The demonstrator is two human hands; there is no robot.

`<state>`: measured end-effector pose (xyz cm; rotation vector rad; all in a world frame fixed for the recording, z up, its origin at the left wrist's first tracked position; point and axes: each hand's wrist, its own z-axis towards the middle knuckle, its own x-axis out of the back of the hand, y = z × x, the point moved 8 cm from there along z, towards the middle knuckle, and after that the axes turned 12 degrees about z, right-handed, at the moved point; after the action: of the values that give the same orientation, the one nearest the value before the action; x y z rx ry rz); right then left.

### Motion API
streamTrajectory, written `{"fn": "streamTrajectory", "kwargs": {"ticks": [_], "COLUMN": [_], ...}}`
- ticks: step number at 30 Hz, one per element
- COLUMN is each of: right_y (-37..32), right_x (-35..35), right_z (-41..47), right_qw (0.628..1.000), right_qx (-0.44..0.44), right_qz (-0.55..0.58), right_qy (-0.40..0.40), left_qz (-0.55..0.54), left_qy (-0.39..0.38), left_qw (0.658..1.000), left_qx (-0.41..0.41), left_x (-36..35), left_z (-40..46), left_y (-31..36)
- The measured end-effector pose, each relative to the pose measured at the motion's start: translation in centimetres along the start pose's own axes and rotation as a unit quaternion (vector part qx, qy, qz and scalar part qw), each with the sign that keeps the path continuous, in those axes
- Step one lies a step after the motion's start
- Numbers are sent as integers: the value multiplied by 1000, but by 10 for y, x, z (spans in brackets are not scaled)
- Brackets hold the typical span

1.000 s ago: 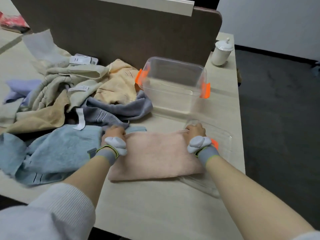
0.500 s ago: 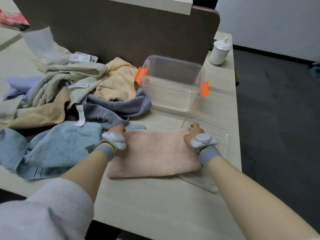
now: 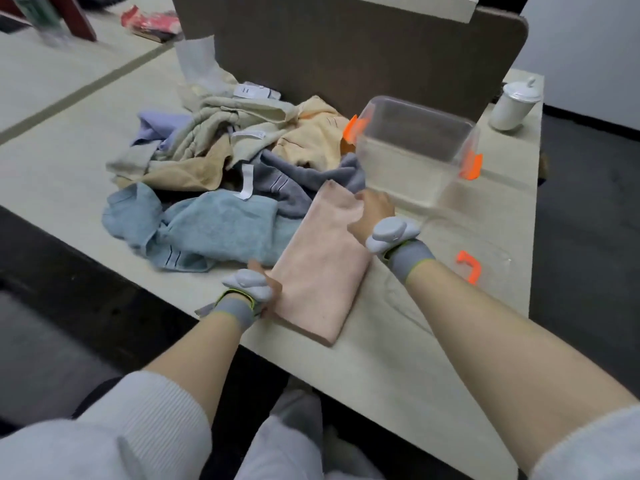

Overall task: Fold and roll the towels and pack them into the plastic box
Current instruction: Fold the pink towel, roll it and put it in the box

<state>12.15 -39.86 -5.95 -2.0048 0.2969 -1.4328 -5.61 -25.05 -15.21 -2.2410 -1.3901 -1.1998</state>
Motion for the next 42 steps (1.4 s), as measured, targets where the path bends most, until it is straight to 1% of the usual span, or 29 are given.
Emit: {"fn": "streamTrajectory", "kwargs": {"ticks": [1, 2, 3, 4, 5, 7, 8, 11, 13, 14, 17, 20, 22, 25, 27, 30, 32, 33, 35, 37, 38, 40, 41, 42], "right_y": [2, 6, 10, 15, 18, 25, 30, 44, 51, 54, 59, 54, 54, 61, 63, 66, 64, 61, 55, 53, 49, 38, 39, 39], "right_x": [-12, -27, -39, -50, -60, -79, -89, -107, -111, -113, -119, -122, -123, -125, -124, -119, -118, -119, -122, -129, -130, -124, -123, -123], "right_z": [-7, -17, -26, -36, -46, -68, -79, -101, -108, -109, -113, -113, -109, -105, -103, -97, -94, -96, -102, -109, -113, -117, -117, -116], "right_qw": [1000, 998, 996, 993, 991, 986, 983, 979, 980, 982, 987, 989, 990, 993, 992, 981, 977, 979, 986, 984, 982, 984, 986, 986], "right_qx": [4, 2, -5, -14, -21, -37, -48, -70, -59, -48, -14, 20, 19, -14, -49, -111, -118, -108, -65, -10, 27, 97, 103, 104], "right_qz": [2, 12, 27, 42, 59, 97, 111, 114, 99, 84, 28, -20, -24, 0, 40, 91, 102, 96, 44, -58, -91, -101, -98, -92], "right_qy": [-30, -62, -87, -105, -115, -129, -137, -155, -162, -164, -157, -147, -138, -117, -110, -131, -143, -147, -150, -170, -163, -111, -91, -88], "left_qz": [72, 97, 95, 71, 43, 24, 36, 81, 101, 130, 229, 255, 274, 290, 292, 315, 337, 348, 363, 372, 375, 379, 377, 370], "left_qy": [44, 92, 123, 142, 145, 97, 60, -18, -32, -37, -26, 16, 40, 57, 75, 75, 65, 56, 45, 39, 37, 31, 25, 15], "left_qw": [996, 990, 986, 983, 982, 982, 983, 977, 973, 966, 936, 927, 916, 901, 894, 878, 864, 857, 849, 844, 842, 841, 844, 851], "left_qx": [-21, -44, -67, -94, -117, -159, -172, -199, -207, -220, -265, -276, -291, -317, -331, -353, -369, -375, -382, -385, -385, -385, -381, -373], "left_x": [9, 18, 25, 27, 29, 17, 7, -14, -19, -21, -29, -35, -36, -36, -34, -31, -30, -32, -35, -37, -37, -37, -37, -36], "left_z": [-3, -7, -10, -11, -15, -18, -20, -15, -12, -12, -13, -10, -9, -10, -10, -9, -8, -7, -6, -7, -7, -7, -6, -4], "left_y": [5, 9, 14, 19, 23, 28, 28, 25, 25, 28, 37, 37, 38, 41, 43, 47, 50, 49, 47, 47, 47, 47, 47, 47]}}
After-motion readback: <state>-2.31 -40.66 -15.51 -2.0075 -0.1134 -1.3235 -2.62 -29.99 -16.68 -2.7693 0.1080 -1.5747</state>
